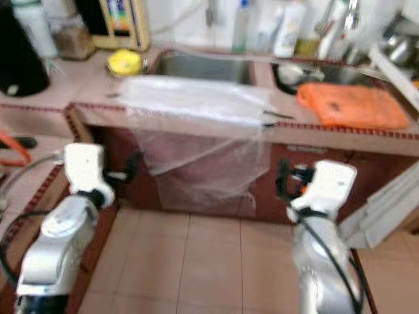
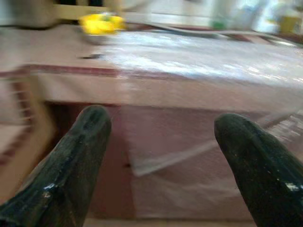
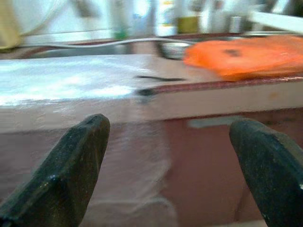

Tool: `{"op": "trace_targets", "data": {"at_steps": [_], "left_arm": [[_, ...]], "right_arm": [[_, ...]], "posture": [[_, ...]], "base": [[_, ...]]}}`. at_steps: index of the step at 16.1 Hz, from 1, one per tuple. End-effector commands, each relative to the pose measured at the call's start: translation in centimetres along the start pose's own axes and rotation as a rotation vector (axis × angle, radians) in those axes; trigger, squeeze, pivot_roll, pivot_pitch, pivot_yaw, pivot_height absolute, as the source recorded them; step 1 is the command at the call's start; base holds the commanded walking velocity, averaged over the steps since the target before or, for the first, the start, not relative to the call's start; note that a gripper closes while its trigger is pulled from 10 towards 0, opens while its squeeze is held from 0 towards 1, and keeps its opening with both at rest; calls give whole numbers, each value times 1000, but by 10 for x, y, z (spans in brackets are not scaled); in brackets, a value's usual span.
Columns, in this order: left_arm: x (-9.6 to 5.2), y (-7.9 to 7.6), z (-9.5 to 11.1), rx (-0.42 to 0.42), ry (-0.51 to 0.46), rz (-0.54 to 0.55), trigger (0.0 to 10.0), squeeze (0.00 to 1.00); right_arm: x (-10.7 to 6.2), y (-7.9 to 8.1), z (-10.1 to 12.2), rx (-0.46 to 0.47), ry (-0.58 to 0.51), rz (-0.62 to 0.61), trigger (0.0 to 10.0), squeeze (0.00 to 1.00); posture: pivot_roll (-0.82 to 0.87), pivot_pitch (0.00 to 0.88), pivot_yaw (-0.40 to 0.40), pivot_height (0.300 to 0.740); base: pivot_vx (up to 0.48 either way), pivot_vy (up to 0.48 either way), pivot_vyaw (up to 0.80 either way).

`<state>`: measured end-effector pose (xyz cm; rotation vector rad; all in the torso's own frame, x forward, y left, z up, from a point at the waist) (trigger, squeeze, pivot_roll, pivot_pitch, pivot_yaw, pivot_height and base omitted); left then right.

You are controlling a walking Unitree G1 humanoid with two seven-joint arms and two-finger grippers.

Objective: Kitchen organization

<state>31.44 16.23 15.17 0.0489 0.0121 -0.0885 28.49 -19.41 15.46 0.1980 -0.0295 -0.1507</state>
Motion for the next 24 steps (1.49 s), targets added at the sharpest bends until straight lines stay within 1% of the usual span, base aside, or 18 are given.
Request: {"op": "trace_targets", "data": {"at_steps": [1, 2, 5, 9, 10, 11, 12, 18, 24], "left_arm": [[1, -1, 8, -32, -32, 3, 10000, 0], [1, -1, 16, 5, -70, -6, 10000, 0], [1, -2, 28, -21, -123, -15, 10000, 0], [-1, -5, 27, -21, -123, -27, 10000, 0], [-1, -6, 27, -24, -128, -28, 10000, 0], [-1, -7, 33, -13, -168, -27, 10000, 0], [-1, -6, 35, -12, -177, -23, 10000, 0], [-1, -7, 32, -18, -164, -25, 10000, 0], [0, -7, 31, -18, -157, -25, 10000, 0]], "right_arm": [[0, -1, 9, -5, -34, 5, 10000, 0], [0, 2, 12, -13, -46, 20, 10000, 0], [1, 8, 19, -48, -76, 54, 10000, 0], [0, 12, 23, -68, -91, 89, 10000, 0], [-1, 15, 26, -119, -113, 115, 10000, 0], [-2, 22, 29, -135, -130, 146, 10000, 0], [-2, 24, 30, -140, -134, 156, 10000, 0], [-3, 29, 33, -164, -151, 196, 10000, 0], [-3, 32, 32, -155, -151, 212, 10000, 0]], "posture": [[3, 57, -32, 740], [5, 57, -33, 740], [6, 54, -38, 740], [0, 55, -43, 740], [-1, 53, -44, 740], [-3, 50, -46, 740], [-3, 50, -46, 740], [-4, 44, -50, 740], [5, 47, -47, 740]], "base": [[0, 0, 0], [0, 0, 0], [0, 0, 0], [320, 0, 0], [371, 0, 0], [412, 0, 0], [424, 0, 0], [438, 0, 0], [436, 0, 0]]}}
Point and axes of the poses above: a point about 5 cm out from each wrist's last joint towards the gripper, its own x axis pointing out of the wrist towards the gripper, its own z axis along the axis of the wrist's last joint, y = z × x, the point moved 2 cm from there along x, pointing out of the wrist towards the gripper, and after that the axes turned 4 degrees about x, right-handed, at the moved point
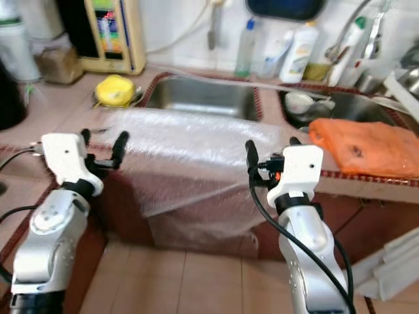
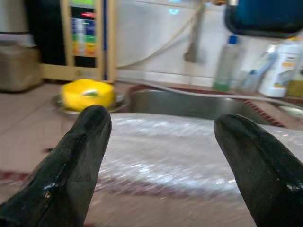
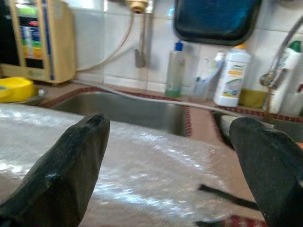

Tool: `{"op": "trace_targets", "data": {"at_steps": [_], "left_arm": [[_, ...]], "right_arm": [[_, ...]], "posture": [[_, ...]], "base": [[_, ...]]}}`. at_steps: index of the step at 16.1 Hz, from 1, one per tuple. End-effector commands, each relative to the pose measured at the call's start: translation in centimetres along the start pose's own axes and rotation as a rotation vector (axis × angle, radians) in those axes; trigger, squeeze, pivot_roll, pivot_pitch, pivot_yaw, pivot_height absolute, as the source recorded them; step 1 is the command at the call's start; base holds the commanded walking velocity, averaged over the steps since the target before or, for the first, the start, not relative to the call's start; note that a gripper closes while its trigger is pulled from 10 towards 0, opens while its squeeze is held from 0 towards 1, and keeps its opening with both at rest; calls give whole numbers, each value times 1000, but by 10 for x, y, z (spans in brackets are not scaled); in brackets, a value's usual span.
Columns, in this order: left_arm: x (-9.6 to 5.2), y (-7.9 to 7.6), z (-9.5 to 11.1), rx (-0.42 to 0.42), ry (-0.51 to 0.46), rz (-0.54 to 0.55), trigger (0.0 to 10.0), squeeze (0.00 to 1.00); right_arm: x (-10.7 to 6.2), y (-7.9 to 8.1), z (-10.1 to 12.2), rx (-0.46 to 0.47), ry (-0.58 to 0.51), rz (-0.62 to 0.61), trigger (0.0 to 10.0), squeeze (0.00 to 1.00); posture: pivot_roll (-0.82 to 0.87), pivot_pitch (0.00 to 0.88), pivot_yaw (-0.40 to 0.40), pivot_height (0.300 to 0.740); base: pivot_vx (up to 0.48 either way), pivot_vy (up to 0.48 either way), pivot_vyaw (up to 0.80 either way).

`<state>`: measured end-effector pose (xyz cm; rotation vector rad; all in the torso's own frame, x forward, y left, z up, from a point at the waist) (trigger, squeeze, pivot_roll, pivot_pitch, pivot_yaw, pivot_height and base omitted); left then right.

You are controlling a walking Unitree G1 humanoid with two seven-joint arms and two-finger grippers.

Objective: Kitchen organization

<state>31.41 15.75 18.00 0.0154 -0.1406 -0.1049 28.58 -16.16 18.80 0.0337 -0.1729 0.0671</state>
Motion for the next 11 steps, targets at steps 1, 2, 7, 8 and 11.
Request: {"op": "trace_targets", "data": {"at_steps": [1, 2, 7, 8, 11], "left_arm": [[1, -4, 2, 8, -2, -13, 10000, 0], [1, -4, 2, 9, 0, -13, 10000, 0], [0, -6, -1, 5, 8, -19, 10000, 0], [0, -7, -1, 2, 10, -20, 10000, 0], [1, -7, -2, 11, 13, -18, 10000, 0]], "right_arm": [[0, -7, 4, -8, -15, -23, 10000, 0], [0, -7, 4, -6, -16, -24, 10000, 0], [0, -8, 4, -11, -17, -31, 10000, 0], [0, -8, 4, -10, -17, -32, 10000, 0], [0, -8, 3, -10, -17, -33, 10000, 0]], "posture": [[5, 47, -46, 740], [5, 47, -46, 740], [2, 49, -43, 740], [2, 48, -43, 740], [1, 48, -44, 740]], "base": [[416, 0, 0], [416, 0, 0], [389, 0, 0], [364, 0, 0], [426, 0, 0]]}}
Point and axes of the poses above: a point about 5 cm out from each wrist's last joint towards the gripper, its own x axis pointing out of the wrist towards the gripper, its own z axis along the axis of the wrist's last joint, y = z × x, the point moved 2 cm from there along x, pointing out of the wrist towards the gripper, and after that the axes turned 4 degrees about x, right-handed, at the moved point
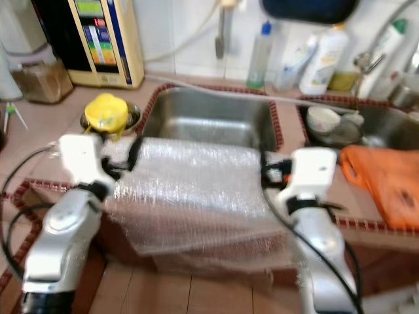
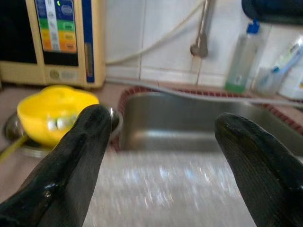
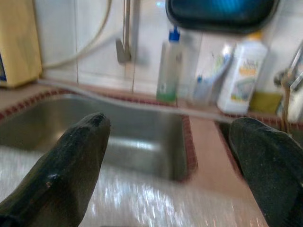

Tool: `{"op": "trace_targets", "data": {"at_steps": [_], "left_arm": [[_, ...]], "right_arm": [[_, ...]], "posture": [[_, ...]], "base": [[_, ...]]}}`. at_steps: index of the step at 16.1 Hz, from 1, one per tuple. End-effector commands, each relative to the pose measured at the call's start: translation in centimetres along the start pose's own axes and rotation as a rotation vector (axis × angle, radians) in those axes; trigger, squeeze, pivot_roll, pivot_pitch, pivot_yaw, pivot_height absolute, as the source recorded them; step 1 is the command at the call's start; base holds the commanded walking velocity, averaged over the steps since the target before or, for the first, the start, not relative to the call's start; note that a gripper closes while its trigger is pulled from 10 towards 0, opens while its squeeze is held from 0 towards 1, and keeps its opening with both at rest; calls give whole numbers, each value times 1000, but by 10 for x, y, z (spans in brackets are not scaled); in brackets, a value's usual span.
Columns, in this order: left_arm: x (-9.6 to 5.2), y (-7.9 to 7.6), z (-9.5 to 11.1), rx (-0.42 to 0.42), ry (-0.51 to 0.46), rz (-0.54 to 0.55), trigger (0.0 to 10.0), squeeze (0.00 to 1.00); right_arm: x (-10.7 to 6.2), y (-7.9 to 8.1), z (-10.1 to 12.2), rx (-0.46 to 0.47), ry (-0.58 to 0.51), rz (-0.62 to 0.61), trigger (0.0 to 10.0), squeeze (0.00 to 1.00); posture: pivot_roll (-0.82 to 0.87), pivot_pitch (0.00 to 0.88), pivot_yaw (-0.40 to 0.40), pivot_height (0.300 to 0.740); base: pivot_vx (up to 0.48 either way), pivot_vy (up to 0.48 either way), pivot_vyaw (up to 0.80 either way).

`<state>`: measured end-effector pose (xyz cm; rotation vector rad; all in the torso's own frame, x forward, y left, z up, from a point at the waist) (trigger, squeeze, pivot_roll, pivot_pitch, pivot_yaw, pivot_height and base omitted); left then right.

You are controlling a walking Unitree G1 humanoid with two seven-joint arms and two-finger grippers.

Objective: Kitchen organization

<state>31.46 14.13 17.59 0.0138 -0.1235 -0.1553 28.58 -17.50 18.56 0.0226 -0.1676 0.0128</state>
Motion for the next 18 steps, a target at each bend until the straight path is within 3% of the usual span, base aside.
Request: {"op": "trace_targets", "data": {"at_steps": [1, 10, 12, 18], "left_arm": [[-1, 9, 2, 15, -3, 32, 10000, 0], [-3, 5, 0, 0, 1, 32, 10000, 0], [-3, 5, 0, -57, -3, 42, 10000, 0], [-4, 7, -2, 14, 1, 66, 10000, 0]], "right_arm": [[1, 6, 5, 7, -22, 20, 10000, 0], [1, 6, 4, 0, -18, 22, 10000, 0], [1, 5, 4, -3, -15, 25, 10000, 0], [2, 8, 5, -10, -19, 52, 10000, 0]], "posture": [[1, 48, -44, 740], [-4, 50, -52, 740], [-7, 50, -55, 740], [-2, 41, -63, 740]], "base": [[412, 0, 0], [73, -430, 0], [0, 0, 0], [0, 0, 0]]}}
Point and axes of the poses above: a point about 5 cm out from each wrist's last joint towards the gripper, its own x axis pointing out of the wrist towards the gripper, its own z axis along the axis of the wrist's last joint, y = z × x, the point moved 2 cm from there along x, pointing out of the wrist towards the gripper, and after that the axes turned 4 degrees about x, right-handed, at the moved point
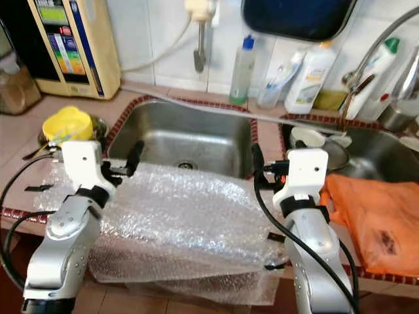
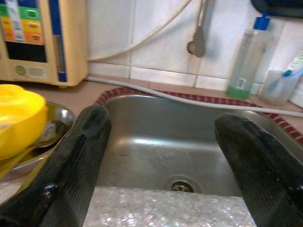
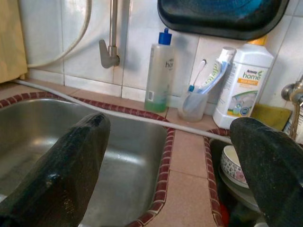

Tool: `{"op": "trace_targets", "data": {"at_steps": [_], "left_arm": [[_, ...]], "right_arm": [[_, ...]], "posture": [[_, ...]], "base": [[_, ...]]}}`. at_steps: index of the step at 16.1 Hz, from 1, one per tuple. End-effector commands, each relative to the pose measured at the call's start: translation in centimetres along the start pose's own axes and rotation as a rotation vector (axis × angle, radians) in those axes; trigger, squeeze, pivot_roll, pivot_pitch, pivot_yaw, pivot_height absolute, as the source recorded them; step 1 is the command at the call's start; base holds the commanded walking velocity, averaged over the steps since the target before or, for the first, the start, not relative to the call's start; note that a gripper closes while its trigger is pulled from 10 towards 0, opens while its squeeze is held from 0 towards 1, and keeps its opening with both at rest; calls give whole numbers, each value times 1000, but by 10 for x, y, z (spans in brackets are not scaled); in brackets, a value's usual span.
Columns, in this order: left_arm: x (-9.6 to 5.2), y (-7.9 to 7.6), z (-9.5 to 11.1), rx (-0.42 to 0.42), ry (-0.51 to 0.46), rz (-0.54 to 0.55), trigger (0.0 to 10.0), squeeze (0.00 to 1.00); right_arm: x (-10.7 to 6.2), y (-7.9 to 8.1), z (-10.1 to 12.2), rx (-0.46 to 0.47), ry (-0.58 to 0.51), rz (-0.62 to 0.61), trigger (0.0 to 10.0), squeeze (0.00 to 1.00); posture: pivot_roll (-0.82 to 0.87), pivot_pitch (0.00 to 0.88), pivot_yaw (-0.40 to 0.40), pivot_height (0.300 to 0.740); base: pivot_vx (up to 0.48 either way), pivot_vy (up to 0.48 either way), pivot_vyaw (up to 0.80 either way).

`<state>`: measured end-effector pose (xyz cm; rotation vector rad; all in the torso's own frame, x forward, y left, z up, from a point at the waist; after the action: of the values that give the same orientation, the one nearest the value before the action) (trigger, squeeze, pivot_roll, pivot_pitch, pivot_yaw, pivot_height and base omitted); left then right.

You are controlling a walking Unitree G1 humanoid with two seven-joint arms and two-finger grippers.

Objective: Kitchen organization

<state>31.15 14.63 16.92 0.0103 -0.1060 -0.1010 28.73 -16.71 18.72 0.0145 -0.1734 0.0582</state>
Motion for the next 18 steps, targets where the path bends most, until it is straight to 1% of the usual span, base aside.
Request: {"op": "trace_targets", "data": {"at_steps": [1, 3, 5, 7, 9, 12, 13, 14, 18], "left_arm": [[0, 3, 4, 15, -16, 12, 10000, 0], [-1, 5, 5, 28, -17, 31, 10000, 0], [1, 12, 11, 80, -40, 81, 10000, 0], [3, 14, 12, 84, -41, 84, 10000, 0], [3, 11, 14, 89, -49, 77, 10000, 0], [4, 10, 19, 131, -78, 87, 10000, 0], [5, 12, 18, 119, -72, 94, 10000, 0], [5, 13, 17, 115, -67, 96, 10000, 0], [5, 8, 18, 96, -72, 56, 10000, 0]], "right_arm": [[1, 1, 5, -5, -17, 9, 10000, 0], [1, 3, 6, 10, -22, 17, 10000, 0], [0, 8, 8, -9, -38, 40, 10000, 0], [1, 10, 9, -23, -48, 48, 10000, 0], [1, 9, 9, -17, -47, 38, 10000, 0], [2, 10, 8, -16, -47, 41, 10000, 0], [2, 11, 9, -6, -53, 42, 10000, 0], [3, 11, 9, 9, -58, 37, 10000, 0], [3, 11, 10, 10, -62, 33, 10000, 0]], "posture": [[-2, 41, -63, 740], [0, 46, -63, 740], [0, 47, -59, 740], [-2, 46, -55, 740], [-1, 46, -54, 740], [6, 48, -56, 740], [6, 48, -56, 740], [8, 44, -53, 740], [6, 44, -50, 740]], "base": [[0, 0, 0], [0, 0, 0], [0, 0, 200], [0, 0, 800], [0, 0, 800], [0, 0, 800], [0, 0, 794], [0, 0, 0], [0, 0, 0]]}}
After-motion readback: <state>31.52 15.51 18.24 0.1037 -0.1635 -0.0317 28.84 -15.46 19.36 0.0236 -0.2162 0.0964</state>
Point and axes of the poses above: a point about 5 cm out from each wrist's last joint towards the gripper, its own x axis pointing out of the wrist towards the gripper, its own z axis along the axis of the wrist's last joint, y = z × x, the point moved 2 cm from there along x, pointing out of the wrist towards the gripper, and after that the axes turned 4 degrees about x, right-handed, at the moved point
